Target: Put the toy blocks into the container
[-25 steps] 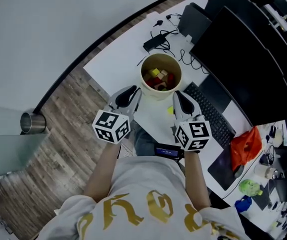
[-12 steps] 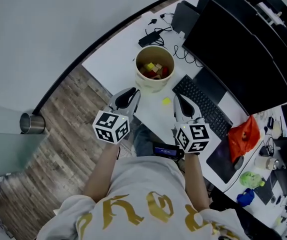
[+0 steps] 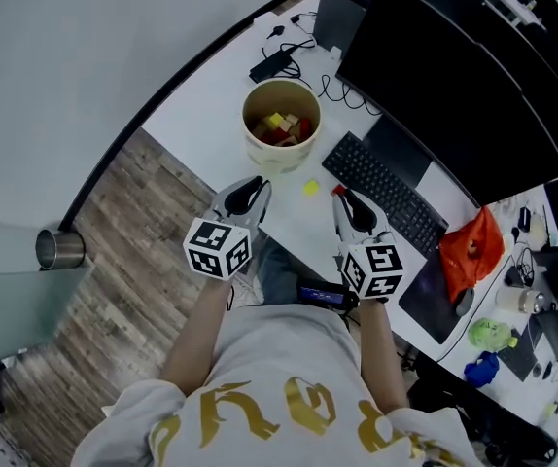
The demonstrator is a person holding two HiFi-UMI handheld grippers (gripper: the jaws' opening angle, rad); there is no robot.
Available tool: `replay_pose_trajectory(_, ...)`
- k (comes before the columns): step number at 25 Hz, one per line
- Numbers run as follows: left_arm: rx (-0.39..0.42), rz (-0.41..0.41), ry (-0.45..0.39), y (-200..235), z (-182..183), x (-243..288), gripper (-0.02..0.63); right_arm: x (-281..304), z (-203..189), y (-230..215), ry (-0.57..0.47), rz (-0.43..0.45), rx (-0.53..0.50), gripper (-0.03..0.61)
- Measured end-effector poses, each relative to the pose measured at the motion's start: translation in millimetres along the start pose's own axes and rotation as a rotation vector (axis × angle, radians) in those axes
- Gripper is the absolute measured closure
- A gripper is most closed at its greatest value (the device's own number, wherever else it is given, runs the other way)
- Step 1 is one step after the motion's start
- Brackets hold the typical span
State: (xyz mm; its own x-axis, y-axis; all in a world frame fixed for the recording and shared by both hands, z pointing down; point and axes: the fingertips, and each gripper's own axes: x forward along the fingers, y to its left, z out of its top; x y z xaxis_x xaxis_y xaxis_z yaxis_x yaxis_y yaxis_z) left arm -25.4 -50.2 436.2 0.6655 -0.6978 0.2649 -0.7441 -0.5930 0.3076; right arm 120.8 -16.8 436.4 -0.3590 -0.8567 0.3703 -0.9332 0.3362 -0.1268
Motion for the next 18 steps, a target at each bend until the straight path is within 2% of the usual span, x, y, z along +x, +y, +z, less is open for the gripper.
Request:
replay_pose_trajectory(12, 0.015, -0.056, 0.178, -1, -69, 39, 0.551, 18, -57, -31, 0.146, -0.032, -0.003, 0.432)
replay_pose_trajectory(18, -0.002, -0.069, 0.223, 5, -88, 51, 0.551, 30, -82, -41, 0.218, -0.037, 0.001, 0.41)
